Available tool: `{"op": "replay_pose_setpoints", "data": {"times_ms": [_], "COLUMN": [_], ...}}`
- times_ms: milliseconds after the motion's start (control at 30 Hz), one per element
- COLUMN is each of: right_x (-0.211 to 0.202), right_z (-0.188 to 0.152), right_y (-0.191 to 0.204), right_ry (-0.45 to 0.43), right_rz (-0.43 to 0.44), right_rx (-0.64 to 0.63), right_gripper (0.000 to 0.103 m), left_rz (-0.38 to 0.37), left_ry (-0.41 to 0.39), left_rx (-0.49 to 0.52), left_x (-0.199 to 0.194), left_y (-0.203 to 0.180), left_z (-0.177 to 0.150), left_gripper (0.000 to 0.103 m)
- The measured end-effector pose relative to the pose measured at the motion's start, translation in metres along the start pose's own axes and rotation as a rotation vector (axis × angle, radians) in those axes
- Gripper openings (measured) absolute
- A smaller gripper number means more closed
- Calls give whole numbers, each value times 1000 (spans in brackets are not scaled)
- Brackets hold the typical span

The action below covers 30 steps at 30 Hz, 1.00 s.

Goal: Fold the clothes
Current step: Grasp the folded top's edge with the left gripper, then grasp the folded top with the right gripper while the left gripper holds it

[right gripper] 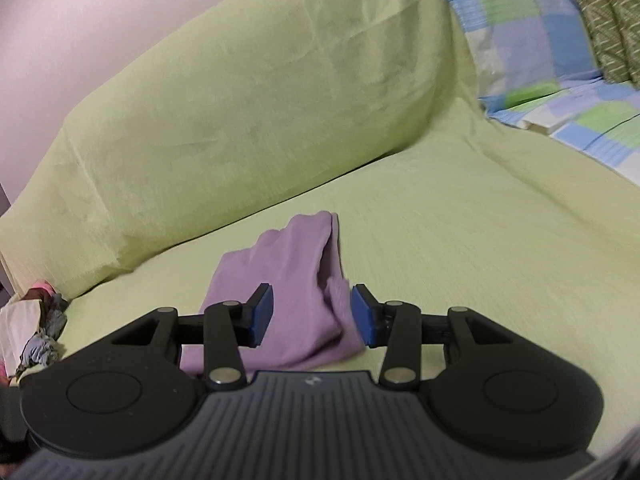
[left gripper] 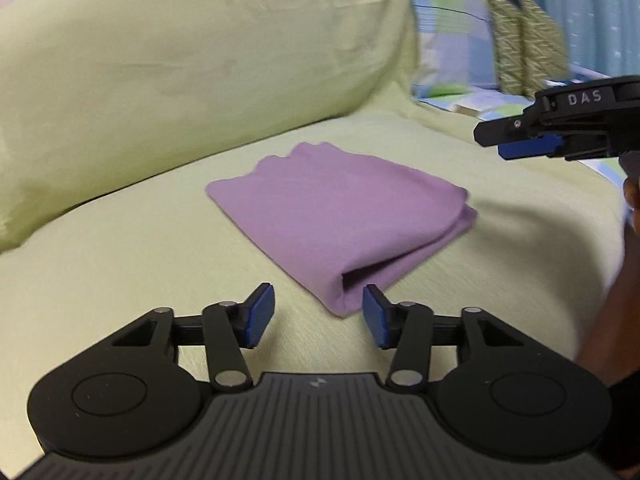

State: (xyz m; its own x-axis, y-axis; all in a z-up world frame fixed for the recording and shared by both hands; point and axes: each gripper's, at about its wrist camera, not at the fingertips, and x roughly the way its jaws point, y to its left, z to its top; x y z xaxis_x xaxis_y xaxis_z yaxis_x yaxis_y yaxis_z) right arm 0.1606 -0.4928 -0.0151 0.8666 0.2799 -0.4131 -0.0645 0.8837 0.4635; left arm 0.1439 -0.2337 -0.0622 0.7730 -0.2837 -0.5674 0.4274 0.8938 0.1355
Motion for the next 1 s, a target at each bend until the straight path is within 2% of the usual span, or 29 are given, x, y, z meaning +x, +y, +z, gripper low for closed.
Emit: {"op": "replay_pose_setpoints", "data": {"times_ms": [267,300,367,433,500,700,767,900,1000], "right_x": [8,7,4,4,6,23,29,36,36], "right_z": [-12,-15,-19,-21,-23,-25,-26,-29,-34], "right_y": [-11,-12,-15,-20,-23,-20,-20,-20,-19], "right_ry": [55,65,77,87,90,106,122,150,171], "right_rz": [84,89,88,99,109,140,142,100,110], "right_rx": [27,27,33,62,91,142,162,182,214], "right_gripper": [39,39,39,39,39,38,38,37,37], "left_rz": [73,80,73,77,101,158,163,133,115], "left_ry": [20,21,33,36,28,16,16,19,20], "left_rx": [40,54,76,106,184,334,346,296,267], "left_x": [21,23,27,29,28,27,28,27,26], "left_y": [-18,-20,-22,-25,-33,-49,-51,-45,-40], "left_z": [-3,-3,-2,-2,-4,-15,-16,-16,-15], "left_gripper": [43,30,17,10,9,9,7,7,7]}}
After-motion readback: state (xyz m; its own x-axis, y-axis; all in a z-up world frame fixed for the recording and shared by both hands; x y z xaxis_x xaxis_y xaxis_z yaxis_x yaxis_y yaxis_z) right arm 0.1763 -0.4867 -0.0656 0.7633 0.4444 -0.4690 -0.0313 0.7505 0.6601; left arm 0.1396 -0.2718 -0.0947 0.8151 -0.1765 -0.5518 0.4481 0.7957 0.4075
